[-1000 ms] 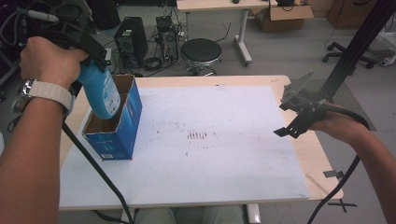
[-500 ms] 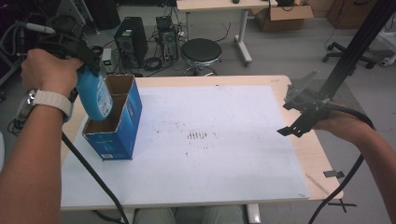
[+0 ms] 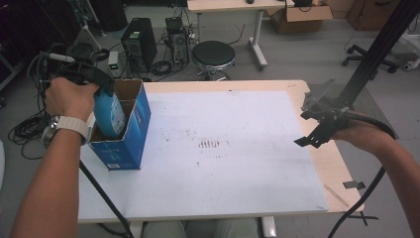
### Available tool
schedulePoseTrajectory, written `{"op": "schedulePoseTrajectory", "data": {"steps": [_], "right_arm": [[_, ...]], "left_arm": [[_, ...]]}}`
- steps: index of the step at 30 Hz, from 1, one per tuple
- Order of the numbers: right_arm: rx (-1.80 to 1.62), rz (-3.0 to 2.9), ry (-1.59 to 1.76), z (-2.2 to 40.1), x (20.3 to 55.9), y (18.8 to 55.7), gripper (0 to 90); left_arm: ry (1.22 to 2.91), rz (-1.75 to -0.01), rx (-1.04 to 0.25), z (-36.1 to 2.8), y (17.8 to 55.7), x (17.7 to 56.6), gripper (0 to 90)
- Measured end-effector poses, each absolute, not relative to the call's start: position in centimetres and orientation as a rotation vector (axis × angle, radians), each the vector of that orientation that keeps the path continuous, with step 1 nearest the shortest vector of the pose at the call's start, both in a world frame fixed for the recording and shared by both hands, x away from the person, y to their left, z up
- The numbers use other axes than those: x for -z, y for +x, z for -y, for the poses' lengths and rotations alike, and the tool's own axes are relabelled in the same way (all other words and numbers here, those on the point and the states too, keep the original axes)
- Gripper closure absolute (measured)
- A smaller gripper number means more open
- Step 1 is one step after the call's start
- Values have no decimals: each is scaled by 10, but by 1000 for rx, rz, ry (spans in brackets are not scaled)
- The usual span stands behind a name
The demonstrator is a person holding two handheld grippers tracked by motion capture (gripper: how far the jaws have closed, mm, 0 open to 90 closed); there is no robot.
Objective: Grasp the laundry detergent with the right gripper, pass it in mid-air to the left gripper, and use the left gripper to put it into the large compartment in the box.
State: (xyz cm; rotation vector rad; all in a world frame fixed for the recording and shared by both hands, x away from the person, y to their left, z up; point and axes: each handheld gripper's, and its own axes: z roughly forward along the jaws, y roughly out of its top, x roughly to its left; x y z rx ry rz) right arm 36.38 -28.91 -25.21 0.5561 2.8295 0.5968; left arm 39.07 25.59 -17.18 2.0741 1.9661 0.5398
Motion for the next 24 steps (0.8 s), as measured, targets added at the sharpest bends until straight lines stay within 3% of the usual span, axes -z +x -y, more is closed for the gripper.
{"op": "schedulePoseTrajectory", "data": {"steps": [24], "right_arm": [[-595,-2847,585,287,264,366,76]], "left_arm": [[2116,-1964,-496,-262,401,247,382]]}}
